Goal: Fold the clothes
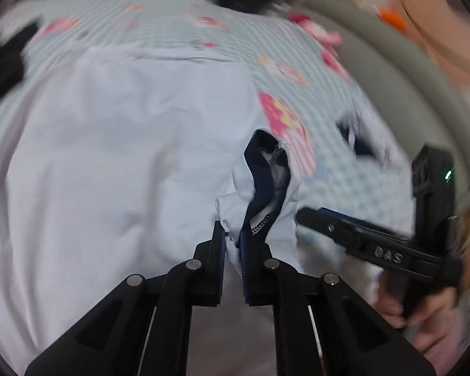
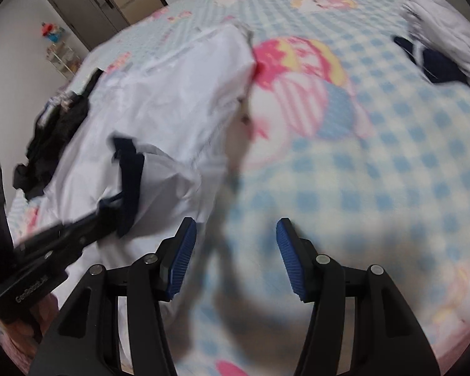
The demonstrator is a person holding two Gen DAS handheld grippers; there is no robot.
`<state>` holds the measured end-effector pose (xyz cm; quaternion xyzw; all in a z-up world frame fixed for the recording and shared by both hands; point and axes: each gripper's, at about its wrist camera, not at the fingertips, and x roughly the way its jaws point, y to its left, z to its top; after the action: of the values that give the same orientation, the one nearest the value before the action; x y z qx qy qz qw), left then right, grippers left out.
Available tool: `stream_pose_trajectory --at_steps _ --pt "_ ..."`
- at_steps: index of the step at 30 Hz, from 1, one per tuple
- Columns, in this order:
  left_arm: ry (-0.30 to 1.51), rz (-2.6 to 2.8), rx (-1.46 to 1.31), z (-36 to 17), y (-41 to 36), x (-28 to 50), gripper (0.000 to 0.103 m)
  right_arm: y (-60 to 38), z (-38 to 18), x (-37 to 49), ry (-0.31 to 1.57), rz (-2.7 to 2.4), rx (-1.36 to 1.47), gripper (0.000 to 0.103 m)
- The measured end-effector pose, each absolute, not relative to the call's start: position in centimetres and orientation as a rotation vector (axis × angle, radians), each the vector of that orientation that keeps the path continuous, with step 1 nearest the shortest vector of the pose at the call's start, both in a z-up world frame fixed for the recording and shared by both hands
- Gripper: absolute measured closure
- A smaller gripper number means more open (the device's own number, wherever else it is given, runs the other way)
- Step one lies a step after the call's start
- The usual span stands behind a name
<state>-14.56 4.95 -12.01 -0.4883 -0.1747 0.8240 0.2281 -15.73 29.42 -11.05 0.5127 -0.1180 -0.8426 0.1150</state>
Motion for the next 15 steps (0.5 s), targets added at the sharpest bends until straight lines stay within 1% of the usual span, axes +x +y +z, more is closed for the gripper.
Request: stream_pose_trajectory --at_steps 1,3,4,6,7,8,9,11,14,15 --pt "-0.567 2.257 -1.358 -12.2 3.7 -14.6 0.091 29.0 -10.7 -16.2 -0.354 -2.471 1.47 0.047" --pt "-0.624 2.268 -1.426 -13.5 1.8 -14.9 0.079 28.1 -10.2 -17.2 -0.341 -2.484 1.42 0.047" --pt "-0.615 2.286 -1.438 -13.8 1.3 -14.8 0.07 27.6 -10.1 -17.7 -0.318 -2.494 1.415 0.047" --pt "-0.576 2.272 -1.391 -13.4 0.9 -14.6 0.069 26.5 -10.3 -18.5 -0.217 -2.515 1.461 0.047" --pt "-0.556 2.265 -1.368 -13.2 0.8 -14.4 0.064 26.2 -10.1 -18.4 -0.193 -2.501 1.446 0.047" --pt "-0.536 2.257 -1.345 -12.9 0.6 -14.3 0.062 25.9 -10.0 -18.3 -0.168 -2.481 1.436 0.047" --pt "-0.45 2.234 -1.338 -12.7 1.5 -14.2 0.062 25.5 -10.0 -18.1 -0.142 -2.444 1.44 0.048" --pt "-0.333 2.189 -1.315 -12.4 2.9 -14.2 0.062 24.8 -10.3 -18.0 -0.096 -2.394 1.45 0.048" --pt "-0.248 2.251 -1.325 -12.6 4.8 -15.7 0.062 23.8 -11.4 -19.2 -0.091 -2.378 1.454 0.048" --pt "-0.259 2.303 -1.412 -13.4 4.6 -17.0 0.062 23.7 -11.8 -19.8 -0.109 -2.392 1.453 0.048"
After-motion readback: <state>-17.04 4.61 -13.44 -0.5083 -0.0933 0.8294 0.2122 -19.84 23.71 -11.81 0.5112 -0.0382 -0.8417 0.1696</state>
